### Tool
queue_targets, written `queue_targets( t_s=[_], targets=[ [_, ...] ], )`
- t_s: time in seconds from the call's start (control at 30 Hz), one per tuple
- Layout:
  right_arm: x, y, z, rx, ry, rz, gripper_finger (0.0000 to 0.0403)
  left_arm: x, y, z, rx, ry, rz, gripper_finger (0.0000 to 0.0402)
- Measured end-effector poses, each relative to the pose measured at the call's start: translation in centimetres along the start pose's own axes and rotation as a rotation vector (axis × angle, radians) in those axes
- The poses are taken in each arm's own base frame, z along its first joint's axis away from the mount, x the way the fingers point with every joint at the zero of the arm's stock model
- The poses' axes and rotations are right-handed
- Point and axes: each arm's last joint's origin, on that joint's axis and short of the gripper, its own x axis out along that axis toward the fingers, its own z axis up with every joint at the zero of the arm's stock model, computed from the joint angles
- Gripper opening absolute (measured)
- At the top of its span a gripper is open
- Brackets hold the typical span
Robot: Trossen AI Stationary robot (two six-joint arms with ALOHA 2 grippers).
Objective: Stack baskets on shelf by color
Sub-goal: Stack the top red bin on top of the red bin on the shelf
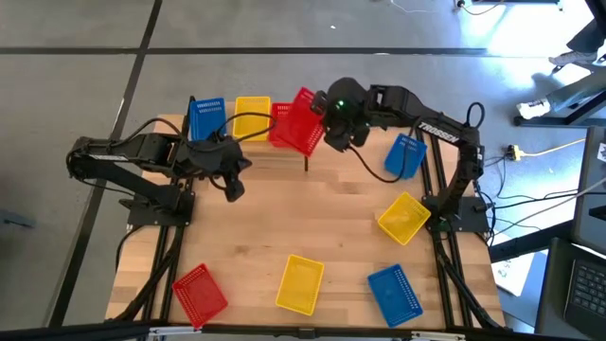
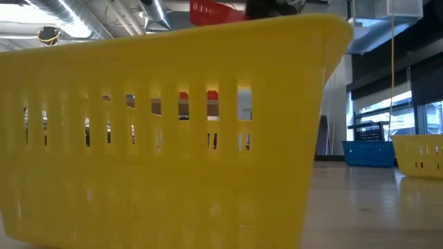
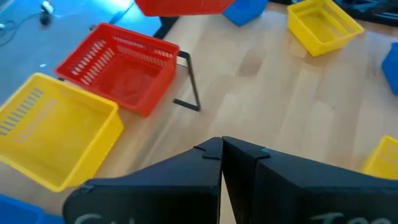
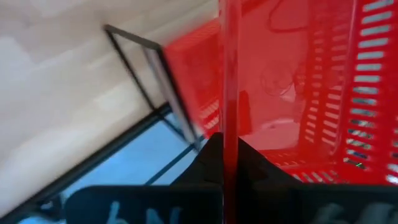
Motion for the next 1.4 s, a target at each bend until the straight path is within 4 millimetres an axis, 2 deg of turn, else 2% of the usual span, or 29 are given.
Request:
queue_targets(
  t_s=[0.27,0.63,0.83,1.13,1.4],
  targets=[
    [1.4,-0.7,-2.0,-0.066,0.001,-0.049,0.0000,0.0,0.0,0.0,-0.002,-0.007,0.008,0.0000],
    [6.1,-1.7,-3.4,-0.188,-0.013,-0.094,0.0000,0.0,0.1,0.0,-0.001,-0.006,0.016,0.0000],
    [8.4,-1.3,-4.0,-0.233,-0.006,-0.042,0.0000,0.0,0.2,0.1,0.000,-0.018,0.053,0.0000],
    [9.1,-1.0,-5.8,-0.232,0.021,-0.020,0.0000,0.0,0.2,0.1,0.000,-0.022,0.067,0.0000],
    [10.5,-0.4,-5.8,-0.281,0.006,0.050,0.0000,0.0,0.2,0.1,-0.001,-0.023,0.067,0.0000]
  ],
)
